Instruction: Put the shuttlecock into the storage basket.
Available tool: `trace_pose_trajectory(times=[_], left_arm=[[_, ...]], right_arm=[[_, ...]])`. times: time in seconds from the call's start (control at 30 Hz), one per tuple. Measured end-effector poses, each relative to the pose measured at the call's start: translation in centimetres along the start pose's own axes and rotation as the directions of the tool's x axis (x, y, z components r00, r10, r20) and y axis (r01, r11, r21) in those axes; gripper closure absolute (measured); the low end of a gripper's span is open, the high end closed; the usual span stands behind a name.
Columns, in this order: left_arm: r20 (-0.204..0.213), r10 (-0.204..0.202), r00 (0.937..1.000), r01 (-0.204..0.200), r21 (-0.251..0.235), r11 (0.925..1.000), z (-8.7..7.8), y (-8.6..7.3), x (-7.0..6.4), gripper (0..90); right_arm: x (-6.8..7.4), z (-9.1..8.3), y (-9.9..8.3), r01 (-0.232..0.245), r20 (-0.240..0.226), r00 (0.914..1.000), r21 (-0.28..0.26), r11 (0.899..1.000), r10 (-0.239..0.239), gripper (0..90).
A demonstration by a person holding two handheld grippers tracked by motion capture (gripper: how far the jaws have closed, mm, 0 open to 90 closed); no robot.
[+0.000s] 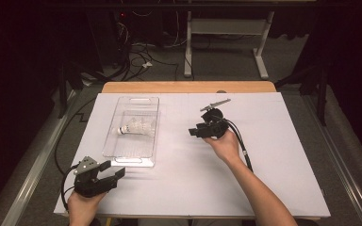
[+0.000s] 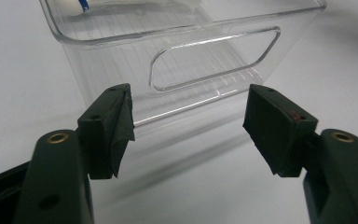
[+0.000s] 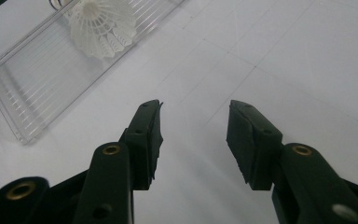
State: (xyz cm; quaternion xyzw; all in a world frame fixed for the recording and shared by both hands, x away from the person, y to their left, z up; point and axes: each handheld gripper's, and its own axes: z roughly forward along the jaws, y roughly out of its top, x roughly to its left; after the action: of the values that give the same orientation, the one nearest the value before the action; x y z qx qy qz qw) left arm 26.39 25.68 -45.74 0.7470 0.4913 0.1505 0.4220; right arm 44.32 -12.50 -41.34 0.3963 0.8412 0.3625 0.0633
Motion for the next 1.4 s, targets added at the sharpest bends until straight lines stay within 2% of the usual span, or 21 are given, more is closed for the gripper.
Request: trace_pose_trajectory(times=[1.4], left_arm=[[0.009,-0.011,0.9999,0.011,-0.013,0.9999,-0.1,0.0,0.1,32.7]], right_arm=[[-1.8,-2.4,-2.6,-0.011,0.039,0.9992,-0.016,1.0,0.012,55.0]])
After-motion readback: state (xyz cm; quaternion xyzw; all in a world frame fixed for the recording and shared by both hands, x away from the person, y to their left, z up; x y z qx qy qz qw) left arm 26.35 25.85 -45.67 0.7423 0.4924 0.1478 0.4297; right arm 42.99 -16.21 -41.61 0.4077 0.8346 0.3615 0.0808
